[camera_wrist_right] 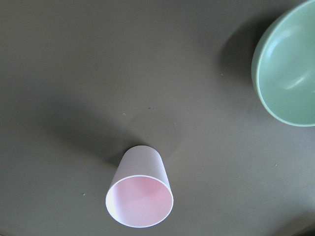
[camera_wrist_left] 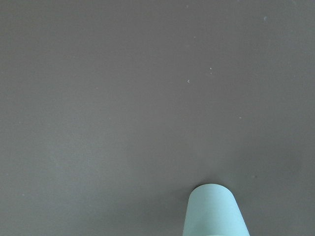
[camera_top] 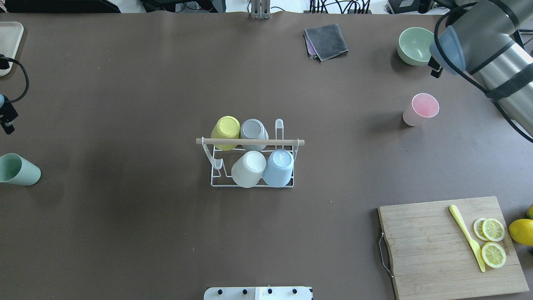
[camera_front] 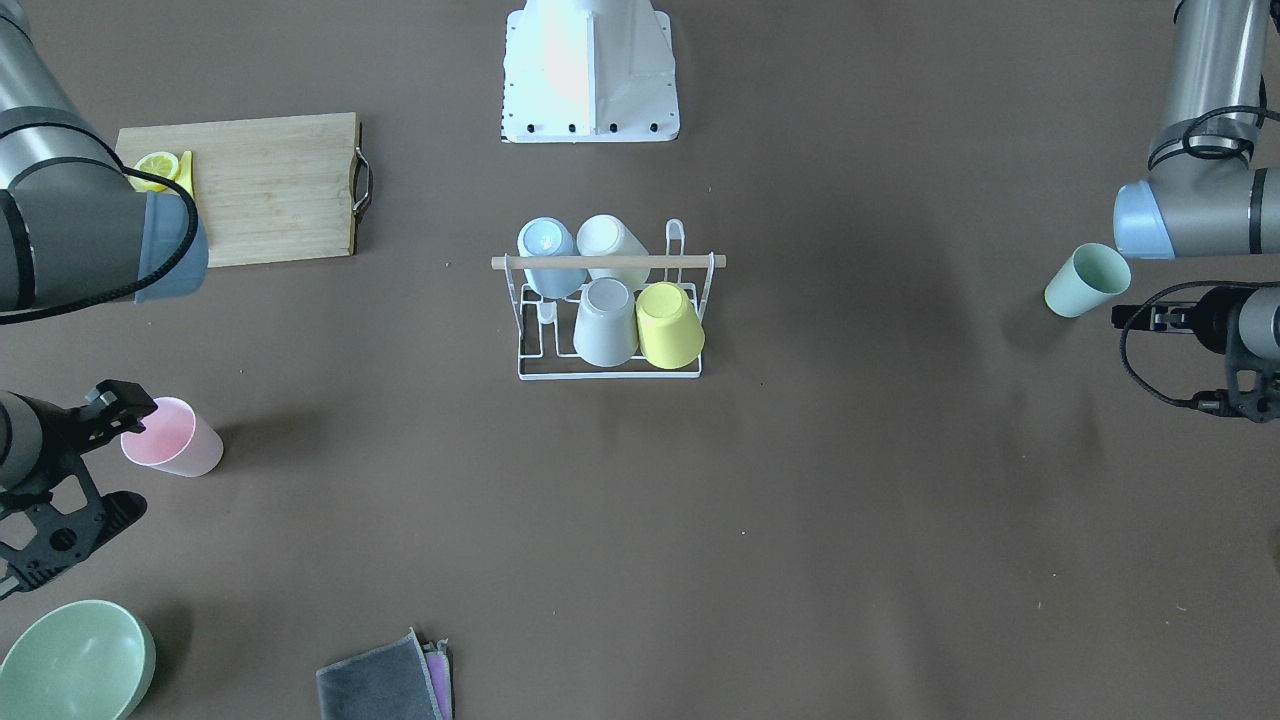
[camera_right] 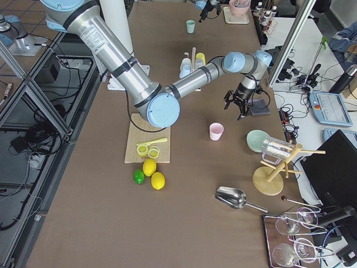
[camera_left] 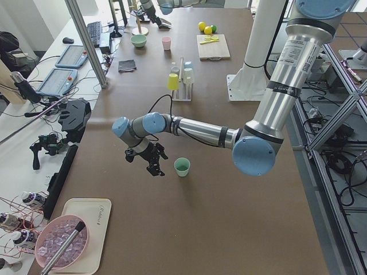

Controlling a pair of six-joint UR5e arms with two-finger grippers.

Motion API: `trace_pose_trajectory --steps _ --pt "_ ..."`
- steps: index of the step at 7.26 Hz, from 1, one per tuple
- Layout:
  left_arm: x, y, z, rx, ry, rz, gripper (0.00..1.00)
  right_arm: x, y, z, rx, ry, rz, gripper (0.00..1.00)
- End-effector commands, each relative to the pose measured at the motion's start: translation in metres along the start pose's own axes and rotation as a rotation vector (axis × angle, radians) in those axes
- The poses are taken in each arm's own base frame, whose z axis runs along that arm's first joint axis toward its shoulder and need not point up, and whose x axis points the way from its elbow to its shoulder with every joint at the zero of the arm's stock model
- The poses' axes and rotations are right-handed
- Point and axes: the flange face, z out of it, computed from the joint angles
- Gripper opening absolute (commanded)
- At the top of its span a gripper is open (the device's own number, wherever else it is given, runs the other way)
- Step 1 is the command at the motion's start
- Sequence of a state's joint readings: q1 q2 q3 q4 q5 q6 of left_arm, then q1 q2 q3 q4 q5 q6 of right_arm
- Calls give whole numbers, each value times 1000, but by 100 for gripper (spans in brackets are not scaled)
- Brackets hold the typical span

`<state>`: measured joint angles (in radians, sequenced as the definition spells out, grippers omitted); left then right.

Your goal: Place cup on cup holder

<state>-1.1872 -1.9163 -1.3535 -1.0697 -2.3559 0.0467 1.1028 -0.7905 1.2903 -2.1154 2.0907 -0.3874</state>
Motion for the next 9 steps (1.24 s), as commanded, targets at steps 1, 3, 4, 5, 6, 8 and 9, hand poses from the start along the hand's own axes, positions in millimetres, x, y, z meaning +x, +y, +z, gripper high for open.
trace_pose_trajectory --steps 1,3,4,5,6,8,9 --pt "8 -23 11 -41 13 -4 98 -32 -36 19 -126 87 -103 100" --pt "10 -36 24 -74 34 -23 98 -58 -58 56 -230 155 -185 100" --pt "20 -37 35 -94 32 -12 98 -72 -64 75 -268 168 -217 100" --pt "22 -38 40 -105 34 12 98 -81 -69 94 -312 192 -238 100" --pt "18 -39 46 -117 43 31 98 -93 -74 110 -342 206 -261 100" --pt "25 -42 60 -183 42 66 98 -110 -81 126 -394 255 -336 100" --pt "30 -46 59 -198 42 56 98 -112 -83 135 -424 276 -370 100"
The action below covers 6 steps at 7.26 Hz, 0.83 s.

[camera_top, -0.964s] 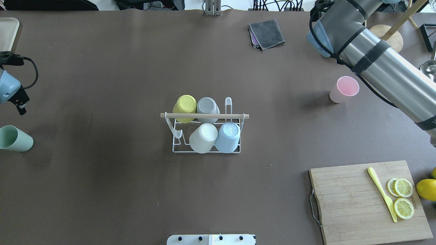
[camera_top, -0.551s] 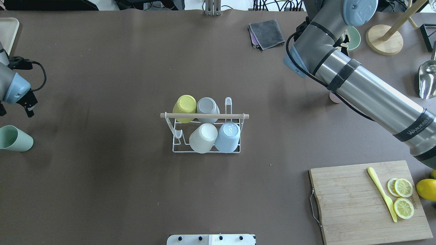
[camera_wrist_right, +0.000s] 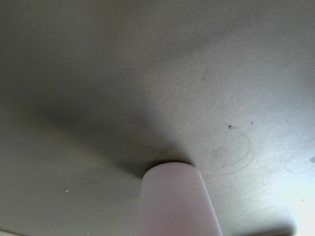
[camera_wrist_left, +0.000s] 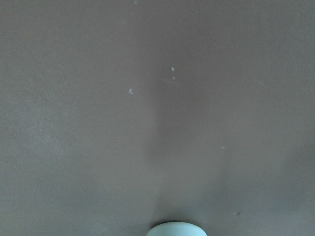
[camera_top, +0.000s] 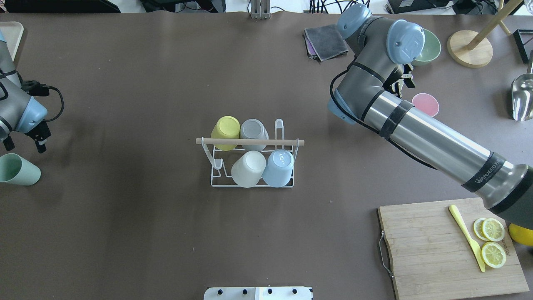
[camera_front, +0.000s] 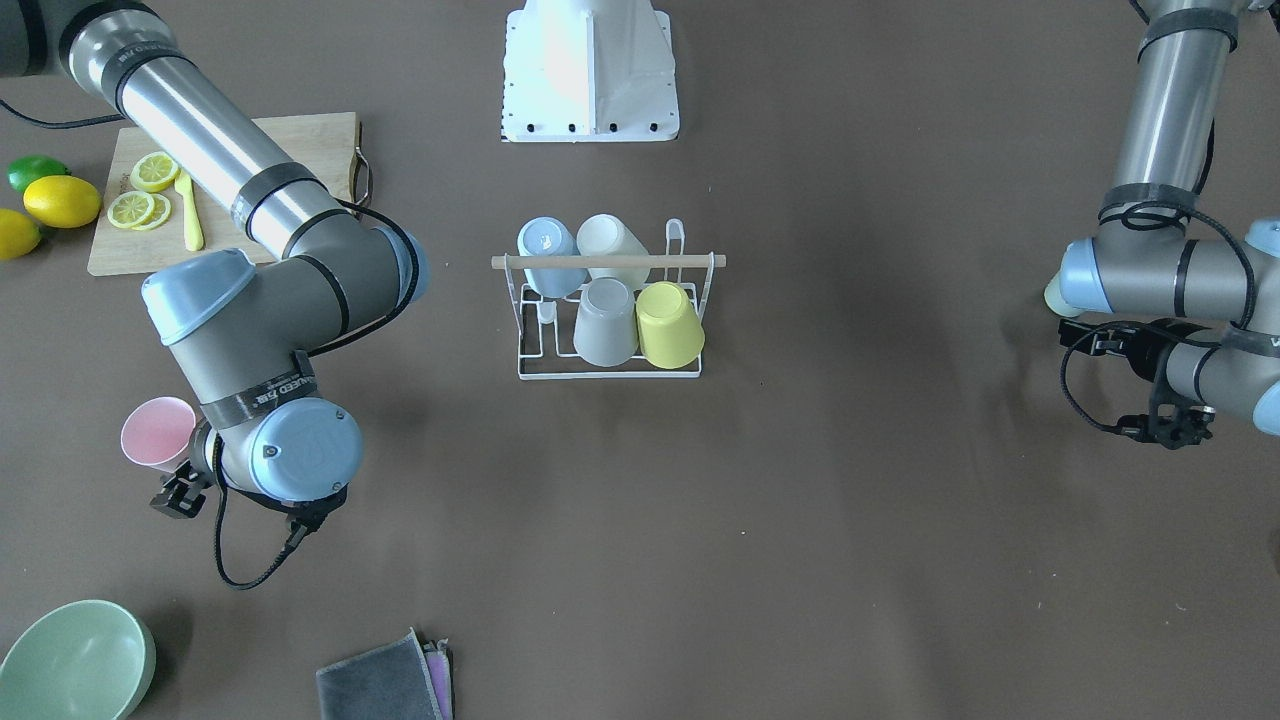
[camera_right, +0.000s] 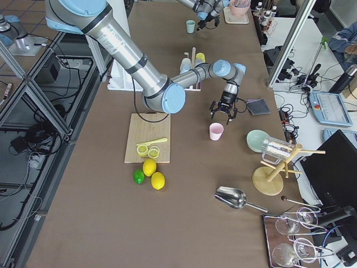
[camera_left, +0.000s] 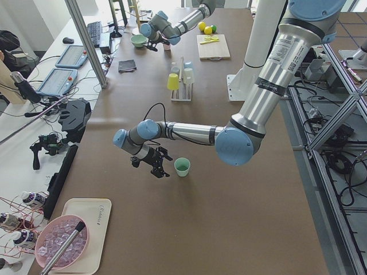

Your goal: Place cup on cup holder

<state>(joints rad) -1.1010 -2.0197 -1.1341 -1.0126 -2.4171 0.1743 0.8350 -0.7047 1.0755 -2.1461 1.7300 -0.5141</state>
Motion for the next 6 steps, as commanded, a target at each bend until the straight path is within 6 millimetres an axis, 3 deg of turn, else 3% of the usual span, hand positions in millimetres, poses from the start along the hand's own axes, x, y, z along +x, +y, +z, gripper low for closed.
trace_pose_trajectory --steps 1,6 --pt "6 -5 8 -49 -1 -7 98 -12 -16 14 -65 56 -100 100" --pt "21 -6 48 -158 -24 43 98 -13 -26 48 -142 124 -211 99"
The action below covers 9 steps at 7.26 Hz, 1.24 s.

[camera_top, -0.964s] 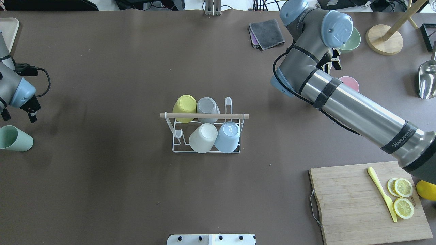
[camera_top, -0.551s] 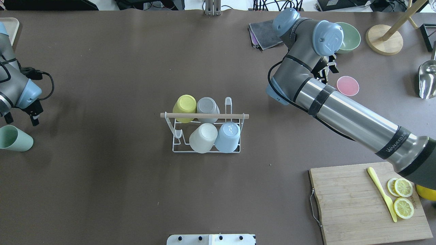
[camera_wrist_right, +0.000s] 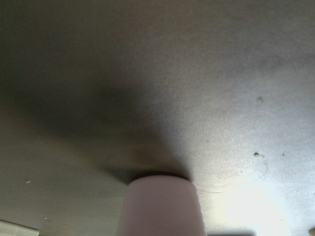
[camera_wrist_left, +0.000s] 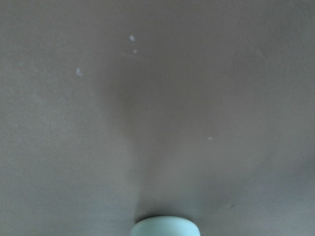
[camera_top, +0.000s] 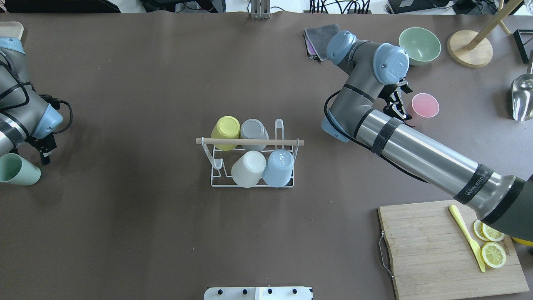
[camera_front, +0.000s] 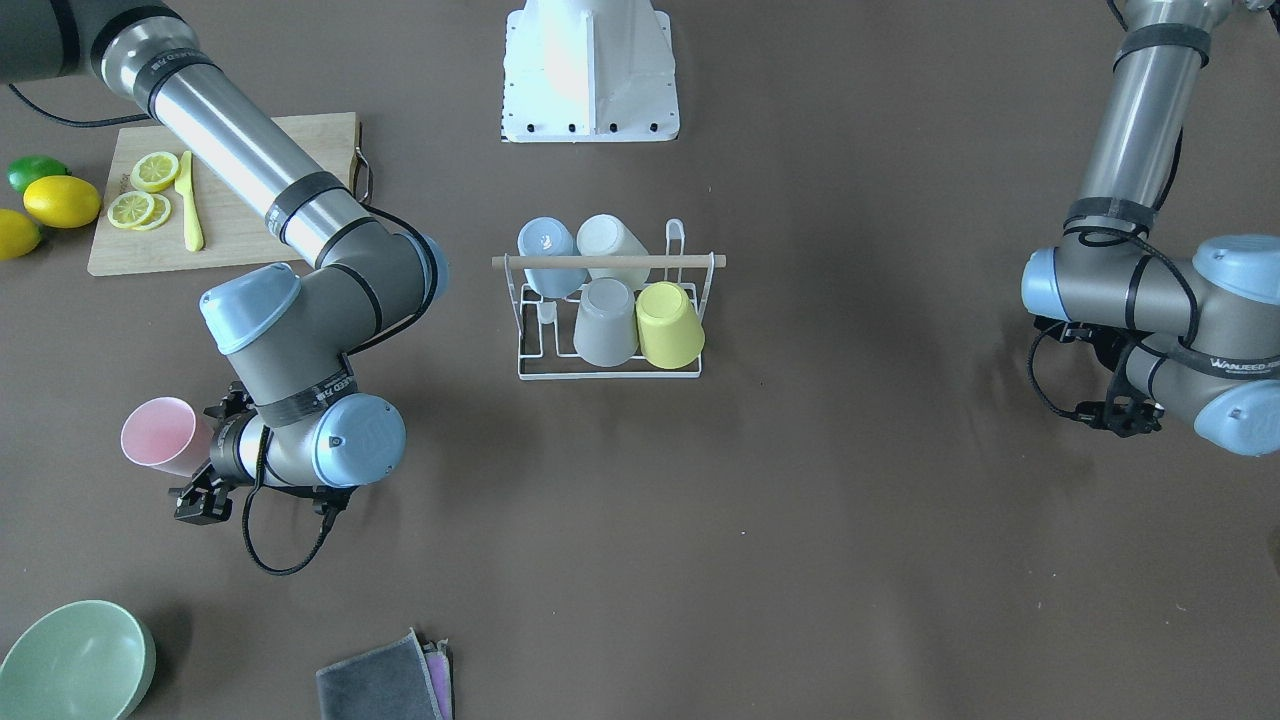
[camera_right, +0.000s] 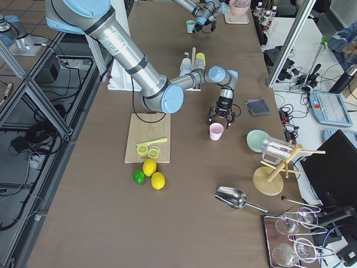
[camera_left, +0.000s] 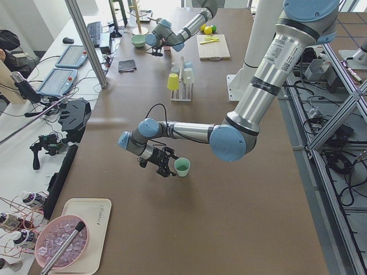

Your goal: Place cup on cup holder

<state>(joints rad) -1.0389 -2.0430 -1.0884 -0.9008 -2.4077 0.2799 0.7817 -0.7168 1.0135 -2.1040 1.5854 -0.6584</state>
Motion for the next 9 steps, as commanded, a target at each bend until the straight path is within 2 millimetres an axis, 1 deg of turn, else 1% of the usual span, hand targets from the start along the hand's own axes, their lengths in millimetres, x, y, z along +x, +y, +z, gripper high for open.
trace_pose_trajectory --steps 1,2,4,6,7,8,9 --pt "9 -4 20 -52 -21 -6 98 -2 -3 18 -32 10 -19 99" --pt "6 -2 22 -69 -23 -23 98 -3 -4 24 -29 13 -20 99" --pt "5 -1 21 -93 -52 -36 98 -4 -3 41 -36 9 -23 99" --pt "5 -1 22 -96 -57 -36 98 -6 -5 45 -40 7 -26 99" --pt "10 -3 28 -106 -61 -29 98 -6 -4 47 -44 7 -28 99" --pt "10 -3 28 -106 -61 -29 90 -6 -4 49 -46 9 -28 99" --pt "9 -3 29 -107 -62 -30 47 -6 -3 54 -43 10 -26 99"
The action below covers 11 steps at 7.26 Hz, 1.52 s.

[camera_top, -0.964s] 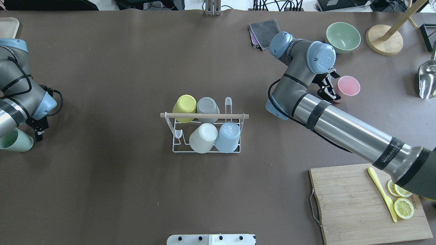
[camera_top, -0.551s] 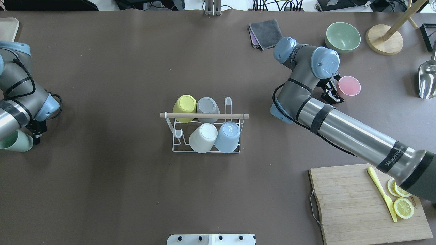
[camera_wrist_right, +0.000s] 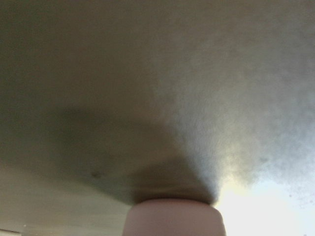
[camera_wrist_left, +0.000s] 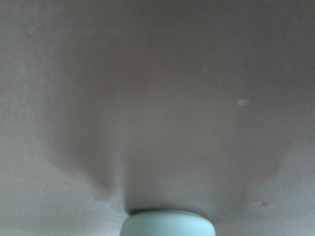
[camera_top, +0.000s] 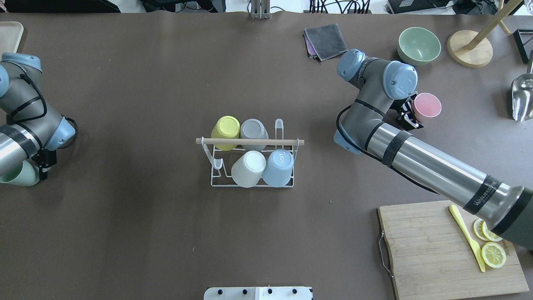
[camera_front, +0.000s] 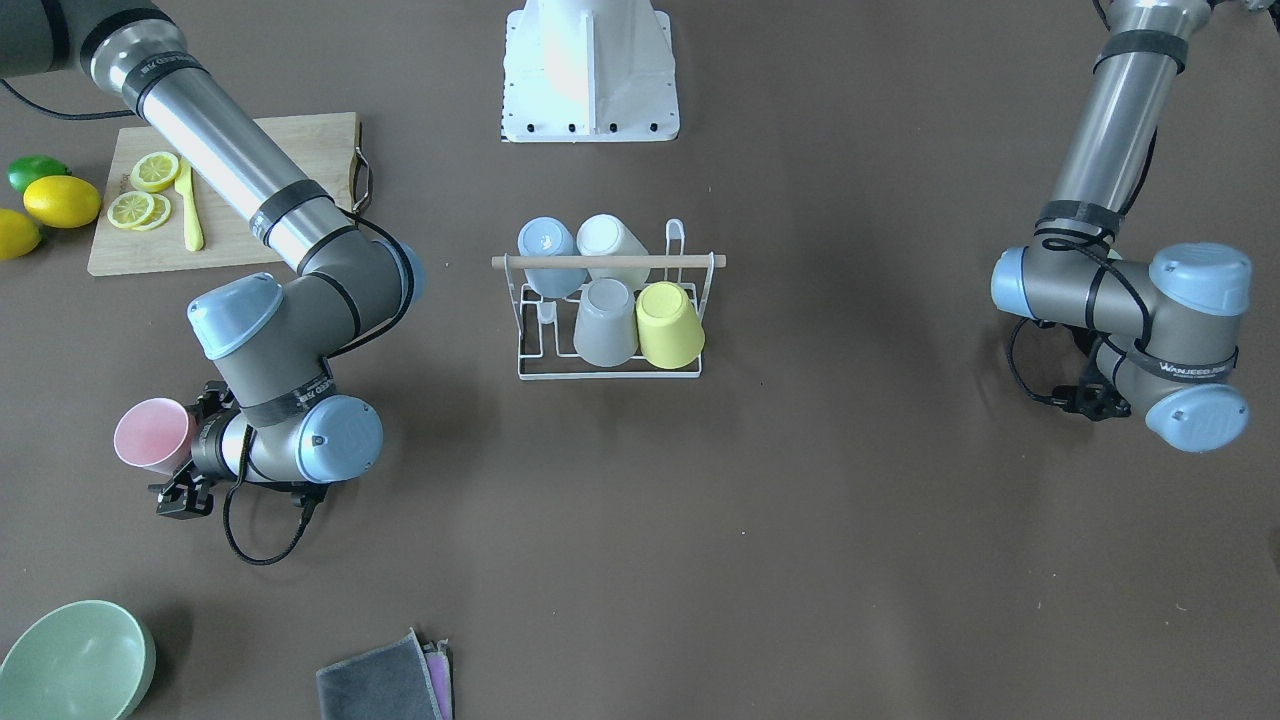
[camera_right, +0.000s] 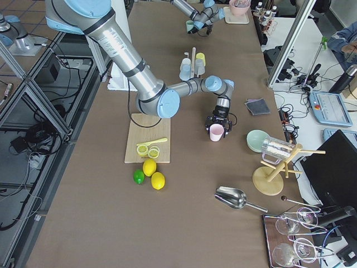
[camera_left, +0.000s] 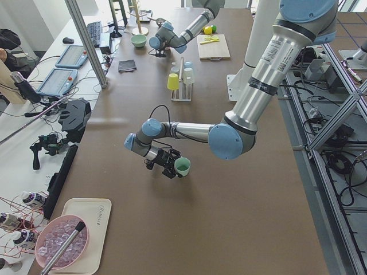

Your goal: Place cup on cup holder

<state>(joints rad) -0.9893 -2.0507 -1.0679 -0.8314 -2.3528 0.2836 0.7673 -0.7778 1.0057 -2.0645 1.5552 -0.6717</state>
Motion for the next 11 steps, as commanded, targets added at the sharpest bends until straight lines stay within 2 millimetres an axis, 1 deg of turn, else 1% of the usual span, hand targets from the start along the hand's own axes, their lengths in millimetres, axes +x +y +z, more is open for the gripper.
trace_pose_trajectory --steps 1,2,3,4,5,6,7,8,9,10,11 --pt "1 1 0 0 -2 2 19 0 1 8 4 6 0 99" --pt "0 6 -5 -9 -45 2 0 0 1 9 3 7 0 99" --pt "8 15 -13 -16 -60 8 0 0 2 13 0 5 -1 99" --pt "13 24 -22 -21 -53 36 0 1 4 13 3 7 2 98" --pt "-1 38 -39 -6 -29 56 0 2 5 14 2 5 2 98" --pt "-25 56 -69 48 -16 103 0 2 7 18 0 3 4 98" --pt "-35 86 -110 113 -82 159 0 2 7 18 1 4 4 98" --pt "-24 109 -139 188 -120 194 0 2 7 18 2 5 5 96" --pt "-26 130 -164 248 -196 216 0 2 6 18 5 7 5 93" --pt "-25 142 -183 330 -241 246 0 3 7 17 6 7 8 80" --pt "-27 147 -194 376 -255 260 0 3 9 12 8 17 16 51"
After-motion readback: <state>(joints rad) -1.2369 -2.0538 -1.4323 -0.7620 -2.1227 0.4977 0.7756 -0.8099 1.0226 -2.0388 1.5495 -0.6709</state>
